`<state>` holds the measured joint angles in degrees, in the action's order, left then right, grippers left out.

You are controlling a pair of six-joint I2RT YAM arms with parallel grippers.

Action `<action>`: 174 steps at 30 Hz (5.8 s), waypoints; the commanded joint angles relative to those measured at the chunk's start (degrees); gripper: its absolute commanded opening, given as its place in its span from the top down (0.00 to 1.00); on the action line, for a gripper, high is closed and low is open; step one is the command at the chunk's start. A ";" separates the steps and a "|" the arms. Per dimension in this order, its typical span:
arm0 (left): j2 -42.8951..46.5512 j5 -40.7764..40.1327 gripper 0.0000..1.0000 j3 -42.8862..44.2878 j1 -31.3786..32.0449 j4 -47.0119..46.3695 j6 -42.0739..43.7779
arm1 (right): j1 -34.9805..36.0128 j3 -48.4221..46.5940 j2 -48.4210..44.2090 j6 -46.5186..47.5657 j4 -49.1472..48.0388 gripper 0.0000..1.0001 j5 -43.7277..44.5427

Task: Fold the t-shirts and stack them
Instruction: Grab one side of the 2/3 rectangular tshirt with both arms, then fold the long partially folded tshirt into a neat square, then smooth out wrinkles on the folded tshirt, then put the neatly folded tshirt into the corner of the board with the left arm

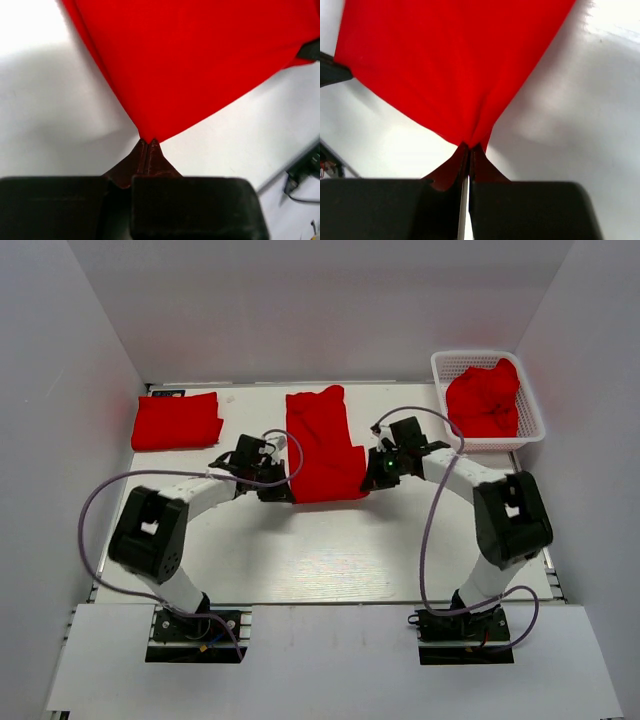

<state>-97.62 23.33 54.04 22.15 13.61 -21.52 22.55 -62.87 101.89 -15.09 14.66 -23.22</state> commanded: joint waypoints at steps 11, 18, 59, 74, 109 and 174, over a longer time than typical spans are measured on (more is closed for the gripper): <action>29.85 3.47 1.00 0.87 1.40 16.18 -3.79 | 0.48 1.00 -28.50 -1.17 22.61 1.00 -2.70; 29.34 0.40 1.00 6.16 0.88 17.16 -4.84 | 0.13 -5.15 -23.32 -0.82 17.43 1.00 -15.25; 0.70 -26.33 1.00 28.64 -4.22 13.55 -5.21 | -9.53 -9.27 8.91 -22.78 -29.24 1.00 -40.58; -28.75 -13.49 0.75 53.23 -9.06 5.81 -1.25 | -13.49 -37.37 36.76 -24.38 -30.28 0.10 -36.81; -26.55 10.66 0.21 45.36 -9.50 -2.09 9.13 | -2.95 -35.65 22.47 -3.27 -6.83 0.10 -21.86; -34.47 -7.78 0.15 46.86 -1.68 13.64 11.24 | -10.06 5.12 -19.00 -0.29 -6.57 0.10 2.12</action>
<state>-129.86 15.59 100.33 18.65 25.04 -9.67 12.75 -59.00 84.99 -16.19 7.86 -22.85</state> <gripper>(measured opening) 0.870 0.904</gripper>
